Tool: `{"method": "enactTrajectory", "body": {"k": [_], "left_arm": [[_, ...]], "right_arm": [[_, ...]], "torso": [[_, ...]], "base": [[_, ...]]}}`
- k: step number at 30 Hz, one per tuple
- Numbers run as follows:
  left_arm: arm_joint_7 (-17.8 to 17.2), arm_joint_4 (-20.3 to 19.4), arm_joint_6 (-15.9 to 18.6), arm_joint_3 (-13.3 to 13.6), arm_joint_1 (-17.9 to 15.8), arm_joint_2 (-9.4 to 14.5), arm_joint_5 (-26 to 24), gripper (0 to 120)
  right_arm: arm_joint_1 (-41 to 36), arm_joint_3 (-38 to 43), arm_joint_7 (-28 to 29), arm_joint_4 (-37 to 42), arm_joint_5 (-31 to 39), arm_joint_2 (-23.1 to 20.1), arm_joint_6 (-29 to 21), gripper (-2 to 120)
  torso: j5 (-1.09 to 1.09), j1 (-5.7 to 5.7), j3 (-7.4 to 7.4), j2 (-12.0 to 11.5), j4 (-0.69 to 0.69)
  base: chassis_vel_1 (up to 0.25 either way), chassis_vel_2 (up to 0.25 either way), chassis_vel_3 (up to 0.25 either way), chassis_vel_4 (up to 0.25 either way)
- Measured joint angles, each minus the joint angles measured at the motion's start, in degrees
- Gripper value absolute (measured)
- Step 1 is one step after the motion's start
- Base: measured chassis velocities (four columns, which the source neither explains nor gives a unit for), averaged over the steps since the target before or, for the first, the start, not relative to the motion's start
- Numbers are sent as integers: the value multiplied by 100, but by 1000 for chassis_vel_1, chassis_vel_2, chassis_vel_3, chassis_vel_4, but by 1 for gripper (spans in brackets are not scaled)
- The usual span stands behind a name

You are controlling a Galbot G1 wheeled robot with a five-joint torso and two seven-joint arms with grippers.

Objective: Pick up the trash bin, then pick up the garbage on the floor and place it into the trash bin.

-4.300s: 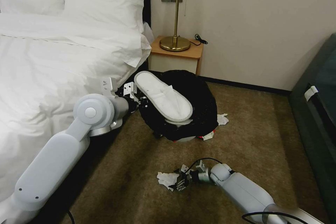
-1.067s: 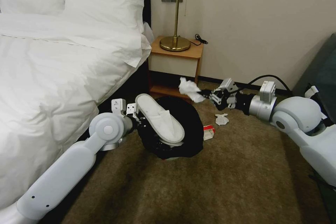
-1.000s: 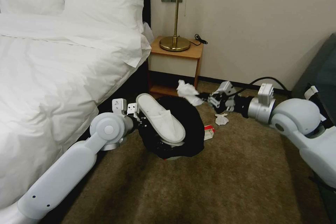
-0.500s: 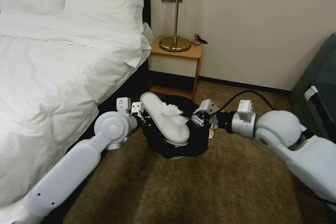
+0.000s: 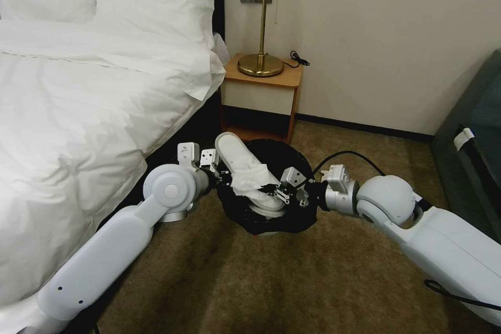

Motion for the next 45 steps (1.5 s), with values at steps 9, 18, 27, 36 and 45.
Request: {"method": "enactTrajectory", "body": {"k": [9, 18, 27, 36, 45], "left_arm": [[53, -16, 0, 1, 10, -10, 11, 0], [77, -4, 0, -53, 32, -3, 40, 0], [90, 37, 0, -314, 126, 65, 25, 0], [94, 11, 0, -421, 240, 73, 7, 0], [96, -44, 0, -640, 434, 105, 46, 0]], "right_arm": [[117, -16, 9, -38, -229, 61, -411, 0], [207, 32, 224, -83, -291, 177, -600, 13], [161, 319, 308, 123, -173, -26, -523, 51], [49, 799, 1195, 274, 340, -54, -359, 87], [-241, 1085, 2908, 539, 1769, -278, 237, 100]], "torso": [[0, 0, 0, 0, 0], [0, 0, 0, 0, 0], [0, 0, 0, 0, 0], [0, 0, 0, 0, 0], [0, 0, 0, 0, -1]], "base": [[0, 0, 0, 0], [0, 0, 0, 0], [0, 0, 0, 0], [0, 0, 0, 0], [0, 0, 0, 0]]}}
